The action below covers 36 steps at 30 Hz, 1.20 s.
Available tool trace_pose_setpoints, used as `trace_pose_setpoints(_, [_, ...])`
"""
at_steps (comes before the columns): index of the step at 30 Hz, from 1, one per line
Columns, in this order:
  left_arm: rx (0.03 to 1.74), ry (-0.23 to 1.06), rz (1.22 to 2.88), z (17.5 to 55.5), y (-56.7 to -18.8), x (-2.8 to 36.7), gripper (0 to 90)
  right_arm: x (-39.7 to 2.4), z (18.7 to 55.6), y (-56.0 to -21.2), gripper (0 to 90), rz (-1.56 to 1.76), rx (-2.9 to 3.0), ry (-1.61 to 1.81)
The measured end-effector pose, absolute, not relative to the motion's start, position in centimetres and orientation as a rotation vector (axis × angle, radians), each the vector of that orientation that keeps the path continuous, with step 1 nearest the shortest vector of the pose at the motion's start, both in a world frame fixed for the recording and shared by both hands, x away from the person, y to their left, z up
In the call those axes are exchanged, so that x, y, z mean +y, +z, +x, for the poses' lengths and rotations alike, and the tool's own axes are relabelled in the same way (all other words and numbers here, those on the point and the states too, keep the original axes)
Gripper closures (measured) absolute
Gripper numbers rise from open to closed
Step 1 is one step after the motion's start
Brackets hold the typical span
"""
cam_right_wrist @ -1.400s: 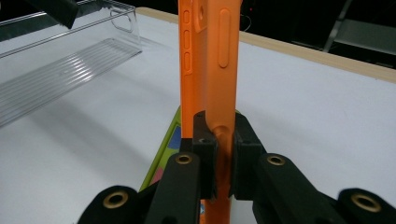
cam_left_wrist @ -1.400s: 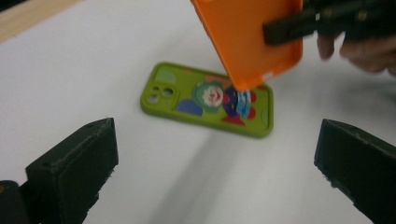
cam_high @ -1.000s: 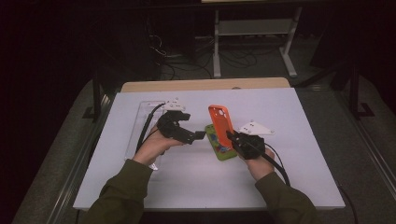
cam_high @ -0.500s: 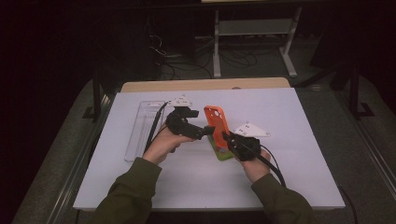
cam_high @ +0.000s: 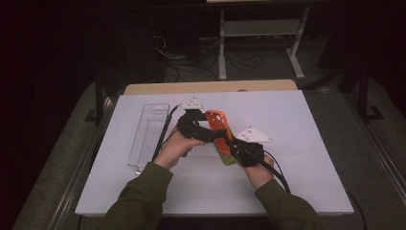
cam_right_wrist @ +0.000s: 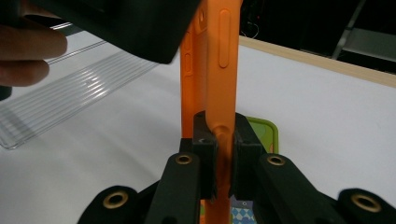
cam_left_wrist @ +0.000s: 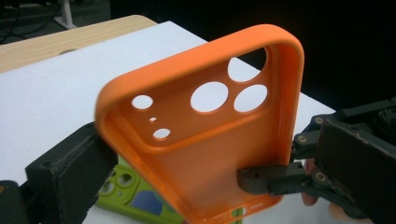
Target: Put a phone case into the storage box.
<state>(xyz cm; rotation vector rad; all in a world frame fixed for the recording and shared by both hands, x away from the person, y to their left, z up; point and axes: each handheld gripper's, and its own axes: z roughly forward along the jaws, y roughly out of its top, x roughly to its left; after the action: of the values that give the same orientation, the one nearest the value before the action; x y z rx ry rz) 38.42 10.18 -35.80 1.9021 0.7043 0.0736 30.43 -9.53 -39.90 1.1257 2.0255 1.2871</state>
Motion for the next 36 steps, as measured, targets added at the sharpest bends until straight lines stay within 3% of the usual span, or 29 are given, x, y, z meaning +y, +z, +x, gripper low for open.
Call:
trace_pose_setpoints(21, [0.762,0.072,1.848,38.32,-36.2,9.33,0.2,-8.9,30.14,-40.25,81.6,1.102,2.035,1.262])
trace_pose_setpoints(36, [0.784,0.065,1.809,38.4,-36.26,9.95,13.9,-8.56,30.01,-40.59,80.5,1.062,2.067,1.227])
